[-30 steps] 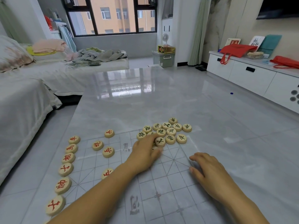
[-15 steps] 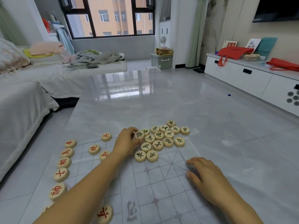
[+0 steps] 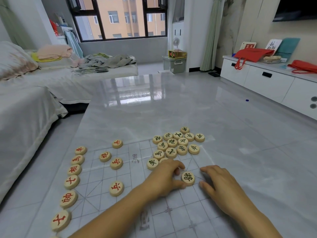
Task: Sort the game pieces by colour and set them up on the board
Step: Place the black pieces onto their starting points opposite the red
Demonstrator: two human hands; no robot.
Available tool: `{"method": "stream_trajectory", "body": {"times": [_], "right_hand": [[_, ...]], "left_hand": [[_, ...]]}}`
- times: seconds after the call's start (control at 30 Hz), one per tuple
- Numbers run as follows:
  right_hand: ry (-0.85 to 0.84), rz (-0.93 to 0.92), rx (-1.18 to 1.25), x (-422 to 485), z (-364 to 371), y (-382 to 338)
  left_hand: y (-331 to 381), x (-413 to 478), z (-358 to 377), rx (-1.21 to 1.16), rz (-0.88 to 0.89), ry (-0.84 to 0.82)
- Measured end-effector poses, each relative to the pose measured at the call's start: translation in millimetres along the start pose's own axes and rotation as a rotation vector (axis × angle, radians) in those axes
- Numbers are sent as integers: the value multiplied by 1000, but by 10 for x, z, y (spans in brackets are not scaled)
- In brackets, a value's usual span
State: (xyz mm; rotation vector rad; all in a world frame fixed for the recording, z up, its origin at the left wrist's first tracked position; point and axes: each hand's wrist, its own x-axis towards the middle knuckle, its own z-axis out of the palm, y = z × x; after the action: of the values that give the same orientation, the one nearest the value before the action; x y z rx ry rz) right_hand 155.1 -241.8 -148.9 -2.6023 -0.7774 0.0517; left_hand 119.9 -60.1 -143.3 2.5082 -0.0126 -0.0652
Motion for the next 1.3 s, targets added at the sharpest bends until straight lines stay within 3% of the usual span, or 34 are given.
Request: {"method": "stream_trajectory", "body": {"times": [0.27,0.37,0.47,0.63,0.77,1.07,1.3], "right_hand": [[-8,23,94,55,22,13],[100,130,53,103,-88,206],[170,168,134,126,-116,216],[45,31,135,111,91,-47],[83,50,98,156,112,48],[102,77,168,219,103,143],[129,35,14,228,148,115]], "left_hand": [[108,-49,98,38,19,4],[-21,-48,-118,-57,-51,94],[-244,-108,-439,-5,-104,212],[-695,-274,-939,16,-276,375],[-882,-394,-1103,-68,-340,428],[-870,-421,-916,-73,-344,309],[-846,-405,-935,-74,-340,329]]}}
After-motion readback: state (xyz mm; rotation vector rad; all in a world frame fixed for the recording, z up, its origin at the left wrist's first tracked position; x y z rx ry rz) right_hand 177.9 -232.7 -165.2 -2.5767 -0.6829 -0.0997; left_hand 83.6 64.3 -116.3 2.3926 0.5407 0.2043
